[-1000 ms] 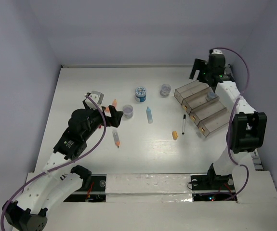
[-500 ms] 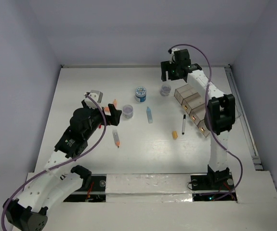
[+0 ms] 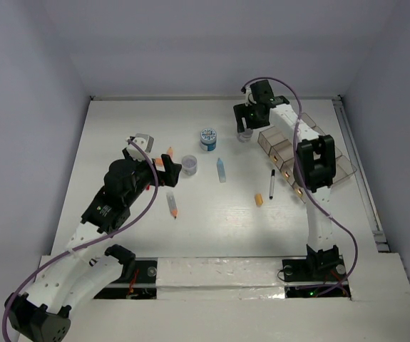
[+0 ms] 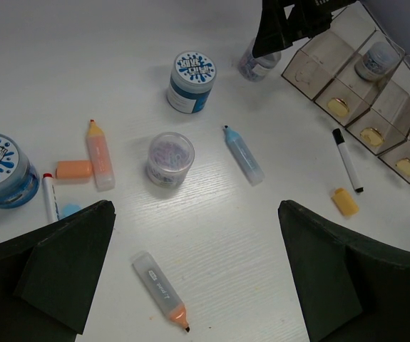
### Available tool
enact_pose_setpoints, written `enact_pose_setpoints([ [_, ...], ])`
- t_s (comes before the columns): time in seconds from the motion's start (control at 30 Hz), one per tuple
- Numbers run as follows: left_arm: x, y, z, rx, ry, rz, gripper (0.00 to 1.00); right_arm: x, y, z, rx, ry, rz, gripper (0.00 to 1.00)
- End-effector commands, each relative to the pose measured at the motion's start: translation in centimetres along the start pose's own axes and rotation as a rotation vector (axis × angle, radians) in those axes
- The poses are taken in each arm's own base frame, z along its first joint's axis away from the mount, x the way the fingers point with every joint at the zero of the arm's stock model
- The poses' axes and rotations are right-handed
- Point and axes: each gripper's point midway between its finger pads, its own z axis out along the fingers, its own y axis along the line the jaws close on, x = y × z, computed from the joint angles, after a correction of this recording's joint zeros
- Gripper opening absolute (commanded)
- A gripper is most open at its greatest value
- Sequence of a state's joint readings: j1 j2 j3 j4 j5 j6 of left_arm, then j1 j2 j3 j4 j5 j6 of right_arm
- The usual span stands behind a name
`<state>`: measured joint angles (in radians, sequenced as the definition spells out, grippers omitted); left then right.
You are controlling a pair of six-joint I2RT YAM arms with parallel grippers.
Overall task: Sort the stationery into containers
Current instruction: Pick up the stationery from the center of the board.
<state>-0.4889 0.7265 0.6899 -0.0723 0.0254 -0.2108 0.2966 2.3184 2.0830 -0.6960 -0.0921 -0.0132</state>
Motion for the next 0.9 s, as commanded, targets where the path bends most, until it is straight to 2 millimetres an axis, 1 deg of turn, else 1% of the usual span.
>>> enact_pose_setpoints([
  [0.0, -3.1, -0.9, -0.3, 0.028, -0.078, 0.002, 0.99, -1.3, 1.0, 0.1, -0.025, -0.026, -0.026, 0.80],
  [0.03, -3.1, -0.9, -0.4, 0.028, -0.080, 0.002, 0.99, -1.2, 1.0, 0.3, -0.025, -0.025, -0.026, 0.78],
  [0.07, -3.1, -0.9, -0.4, 0.028, -0.080, 0.003, 0.99, -0.9, 1.5, 0.6, -0.030, -0.017, -0.028, 0.76],
  [0.17, -3.1, -0.9, -0.4, 0.030, -0.081, 0.002, 0.99, -0.9, 1.6, 0.9, -0.034, -0.016, -0.019, 0.75],
  [0.2, -3.2, -0.9, -0.4, 0.031, -0.082, 0.002, 0.99, -0.6, 1.6, 1.1, -0.033, -0.006, -0.015, 0.76],
  [0.27, -3.2, -0.9, -0.5, 0.032, -0.085, 0.003, 0.99, -0.8, 1.6, 1.2, -0.035, -0.005, -0.012, 0.78],
  [0.33, -3.2, -0.9, -0.5, 0.032, -0.085, 0.002, 0.99, -0.6, 1.6, 1.4, -0.033, 0.002, -0.011, 0.79],
  [0.37, -3.3, -1.0, -0.6, 0.032, -0.088, 0.003, 0.99, -0.6, 2.1, 1.4, -0.037, 0.003, -0.018, 0.76],
  [0.4, -3.3, -1.0, -0.6, 0.032, -0.088, 0.002, 0.99, -0.7, 2.1, 1.4, -0.037, 0.000, -0.019, 0.70],
  [0.43, -3.3, -1.0, -0.6, 0.032, -0.088, 0.003, 0.99, -1.0, 2.1, 1.1, -0.038, -0.011, -0.020, 0.70],
  [0.47, -3.3, -1.0, -0.6, 0.033, -0.090, 0.003, 0.99, -1.1, 2.1, 1.0, -0.038, -0.017, -0.017, 0.63],
  [0.5, -3.4, -1.0, -0.6, 0.032, -0.093, 0.003, 0.99, -1.8, 2.6, 0.9, -0.038, -0.045, -0.025, 0.57],
  [0.53, -3.4, -1.0, -0.6, 0.035, -0.094, 0.003, 0.99, -3.0, 2.7, -0.3, -0.037, -0.085, -0.029, 0.52],
  [0.57, -3.4, -1.0, -0.6, 0.034, -0.093, 0.003, 0.99, -3.7, 3.4, -1.0, -0.045, -0.114, -0.008, 0.49],
  [0.63, -3.5, -1.0, -0.7, 0.034, -0.095, 0.003, 0.99, -5.5, 3.7, -2.3, -0.049, -0.185, 0.002, 0.47],
  [0.67, -3.4, -1.0, -0.7, 0.034, -0.094, 0.002, 0.99, -7.4, 3.9, -4.4, -0.050, -0.255, 0.012, 0.47],
  [0.7, -3.5, -1.0, -0.7, 0.035, -0.097, 0.002, 0.99, -8.5, 3.7, -6.6, -0.033, -0.303, 0.023, 0.47],
  [0.73, -3.5, -1.0, -0.8, 0.035, -0.097, 0.003, 0.99, -8.2, 3.3, -6.1, -0.012, -0.300, 0.026, 0.47],
  [0.77, -3.6, -1.0, -0.8, 0.036, -0.100, 0.001, 0.99, -9.4, 3.1, -8.8, 0.011, -0.357, 0.037, 0.46],
  [0.8, -3.6, -1.0, -0.8, 0.036, -0.100, 0.003, 0.99, -10.0, 1.7, -10.0, 0.090, -0.396, 0.055, 0.46],
  [0.83, -3.7, -1.1, -0.9, 0.039, -0.105, 0.002, 0.99, -8.7, 1.0, -10.1, 0.130, -0.378, 0.064, 0.46],
  [0.87, -3.7, -1.1, -1.0, 0.039, -0.107, 0.001, 0.99, -8.3, -0.1, -10.9, 0.166, -0.382, 0.087, 0.46],
])
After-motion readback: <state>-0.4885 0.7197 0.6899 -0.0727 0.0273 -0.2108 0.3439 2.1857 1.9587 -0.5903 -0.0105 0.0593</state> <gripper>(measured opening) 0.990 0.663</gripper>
